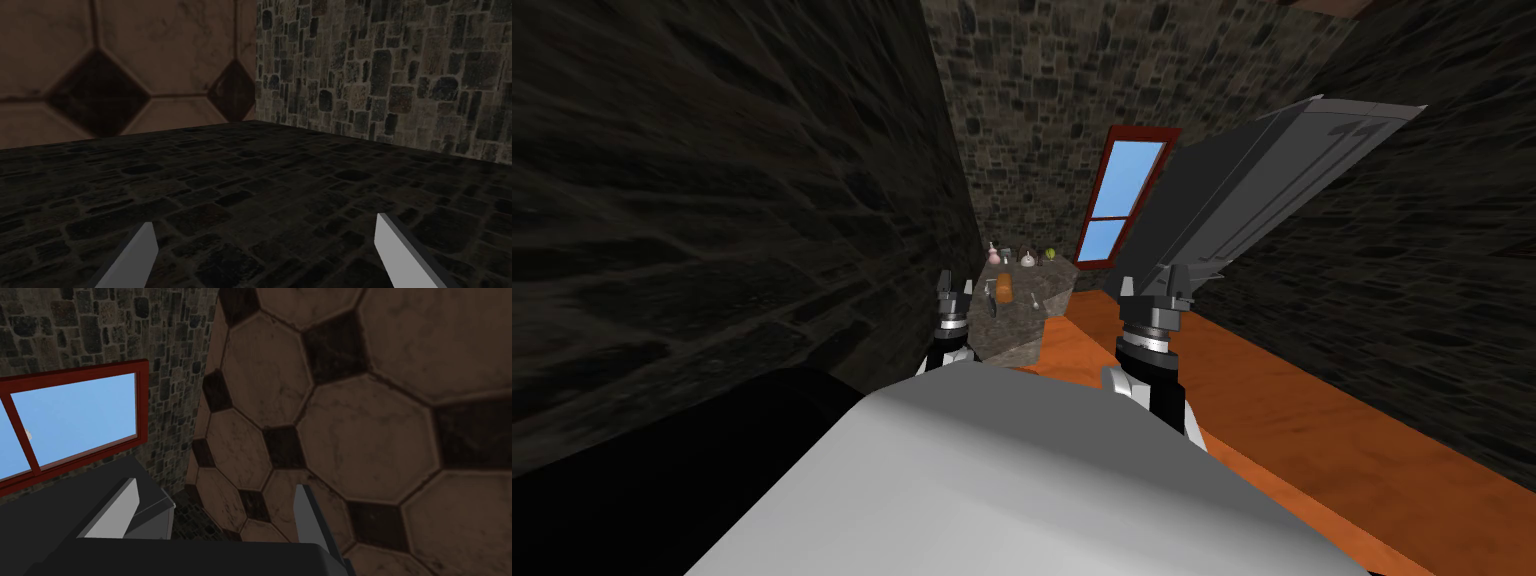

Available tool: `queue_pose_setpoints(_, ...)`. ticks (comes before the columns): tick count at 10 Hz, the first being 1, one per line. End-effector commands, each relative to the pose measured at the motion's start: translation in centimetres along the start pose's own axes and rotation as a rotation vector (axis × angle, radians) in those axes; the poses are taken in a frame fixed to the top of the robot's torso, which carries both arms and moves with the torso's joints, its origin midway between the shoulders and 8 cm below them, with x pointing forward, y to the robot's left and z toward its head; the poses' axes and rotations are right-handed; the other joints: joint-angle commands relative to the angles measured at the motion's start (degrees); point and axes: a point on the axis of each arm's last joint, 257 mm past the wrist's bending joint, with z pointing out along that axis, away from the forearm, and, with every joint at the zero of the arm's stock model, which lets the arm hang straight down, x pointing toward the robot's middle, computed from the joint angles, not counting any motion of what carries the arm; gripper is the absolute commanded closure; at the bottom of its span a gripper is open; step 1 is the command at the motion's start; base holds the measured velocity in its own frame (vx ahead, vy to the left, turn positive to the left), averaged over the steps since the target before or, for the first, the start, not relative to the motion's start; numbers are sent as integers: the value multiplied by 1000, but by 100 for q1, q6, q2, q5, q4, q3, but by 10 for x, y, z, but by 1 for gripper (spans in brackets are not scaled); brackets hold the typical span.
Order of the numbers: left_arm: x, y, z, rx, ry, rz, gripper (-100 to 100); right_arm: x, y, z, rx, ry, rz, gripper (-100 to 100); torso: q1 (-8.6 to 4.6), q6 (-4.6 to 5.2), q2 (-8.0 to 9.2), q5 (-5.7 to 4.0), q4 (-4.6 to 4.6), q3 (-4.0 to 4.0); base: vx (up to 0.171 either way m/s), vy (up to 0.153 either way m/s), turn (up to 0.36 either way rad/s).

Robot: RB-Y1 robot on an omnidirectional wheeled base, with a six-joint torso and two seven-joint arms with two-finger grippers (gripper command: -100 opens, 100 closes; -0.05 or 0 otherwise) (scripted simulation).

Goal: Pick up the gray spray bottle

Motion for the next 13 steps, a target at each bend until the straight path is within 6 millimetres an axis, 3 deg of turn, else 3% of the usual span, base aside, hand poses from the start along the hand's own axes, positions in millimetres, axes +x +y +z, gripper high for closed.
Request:
queue_pose_setpoints(1, 2, 7, -2, -28, 29, 14, -100, 0, 0, 0, 0, 0, 0, 0, 0, 0, 0, 0, 0, 0, -15, -19, -9)
queue_pose_setpoints(7, 5, 44, -15, -180, 107, 56, -100, 0, 0, 0, 0, 0, 0, 0, -23, 0, 23, -5, 5, 13, -46, -48, -5)
queue_pose_setpoints(13, 1, 94, -45, -398, 179, 103, -100, 0, 0, 0, 0, 0, 0, 0, -24, 0, 30, -6, 7, 18, -71, -63, -2)
